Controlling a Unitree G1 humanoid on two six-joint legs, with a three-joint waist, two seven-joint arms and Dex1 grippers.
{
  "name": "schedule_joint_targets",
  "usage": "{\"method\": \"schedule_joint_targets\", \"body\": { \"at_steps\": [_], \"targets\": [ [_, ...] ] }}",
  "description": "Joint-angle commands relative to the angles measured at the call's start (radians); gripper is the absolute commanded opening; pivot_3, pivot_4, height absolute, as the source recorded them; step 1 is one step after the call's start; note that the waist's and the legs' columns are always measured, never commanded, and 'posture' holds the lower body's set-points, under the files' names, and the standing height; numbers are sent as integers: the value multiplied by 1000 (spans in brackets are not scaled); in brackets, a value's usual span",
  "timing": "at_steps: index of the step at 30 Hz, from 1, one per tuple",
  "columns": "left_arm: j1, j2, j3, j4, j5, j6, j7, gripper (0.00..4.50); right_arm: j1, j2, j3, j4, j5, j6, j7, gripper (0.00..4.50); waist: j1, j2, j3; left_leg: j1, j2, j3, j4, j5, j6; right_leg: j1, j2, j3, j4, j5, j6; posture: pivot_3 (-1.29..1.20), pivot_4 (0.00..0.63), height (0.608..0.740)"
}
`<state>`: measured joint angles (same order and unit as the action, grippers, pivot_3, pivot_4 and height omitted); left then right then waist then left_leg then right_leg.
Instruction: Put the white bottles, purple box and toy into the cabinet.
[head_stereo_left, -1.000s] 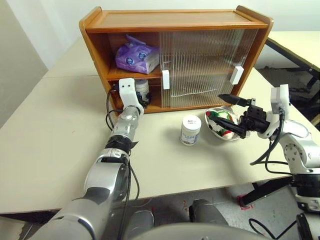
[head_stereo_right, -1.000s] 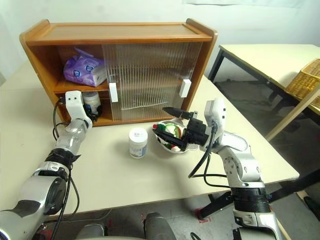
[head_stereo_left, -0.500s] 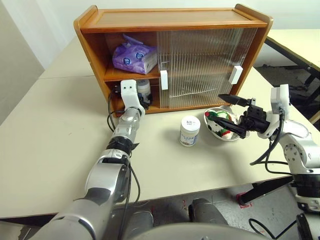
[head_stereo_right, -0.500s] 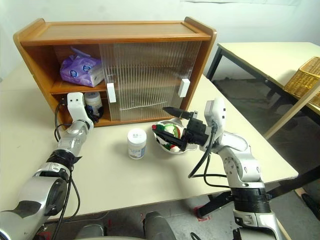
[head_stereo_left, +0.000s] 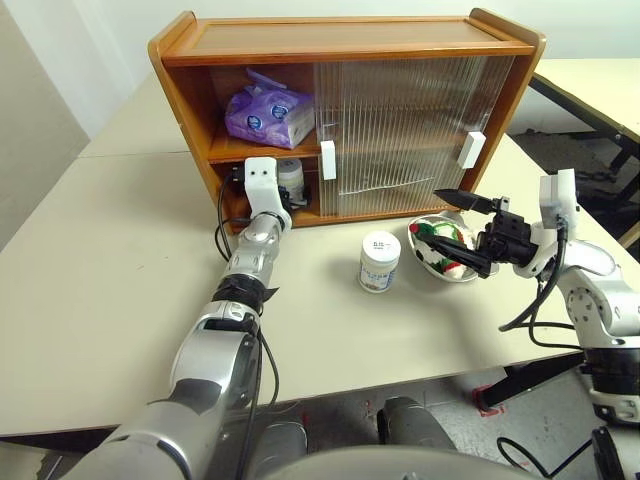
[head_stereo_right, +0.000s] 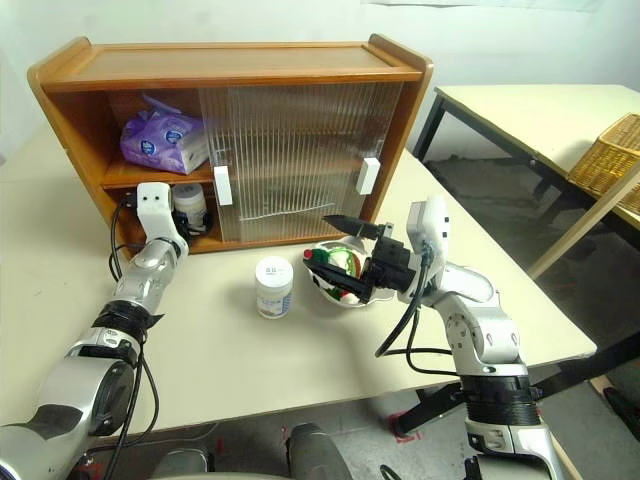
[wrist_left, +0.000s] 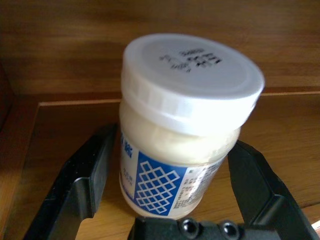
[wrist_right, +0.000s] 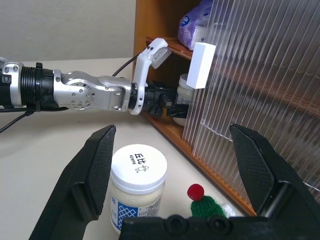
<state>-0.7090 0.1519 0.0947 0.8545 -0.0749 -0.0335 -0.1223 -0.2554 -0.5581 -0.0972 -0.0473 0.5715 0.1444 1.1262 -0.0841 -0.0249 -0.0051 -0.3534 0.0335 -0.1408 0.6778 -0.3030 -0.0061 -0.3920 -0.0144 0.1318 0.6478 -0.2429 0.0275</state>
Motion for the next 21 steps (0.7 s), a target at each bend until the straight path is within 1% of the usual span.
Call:
{"method": "schedule_joint_targets", "body": {
  "at_steps": [1,6,21],
  "targets": [
    [31,-6,-17,-54,8,-16,-30,4478,-9,1,9,2,-6,1,7,4500,0,0,0,0,0,0,0,0,0,0,0,0,0,0,0,-175,0,740],
    [104,-2,-25,-188,3,11,-72,4478,-8,3,10,4,-7,1,13,4500,0,0,0,0,0,0,0,0,0,0,0,0,0,0,0,-170,0,740],
    [328,13,-19,-561,-3,171,-43,4478,-14,5,10,28,-10,-6,30,4500,1,0,0,0,0,0,0,0,0,0,0,0,0,0,0,-158,0,740]
  ]
}}
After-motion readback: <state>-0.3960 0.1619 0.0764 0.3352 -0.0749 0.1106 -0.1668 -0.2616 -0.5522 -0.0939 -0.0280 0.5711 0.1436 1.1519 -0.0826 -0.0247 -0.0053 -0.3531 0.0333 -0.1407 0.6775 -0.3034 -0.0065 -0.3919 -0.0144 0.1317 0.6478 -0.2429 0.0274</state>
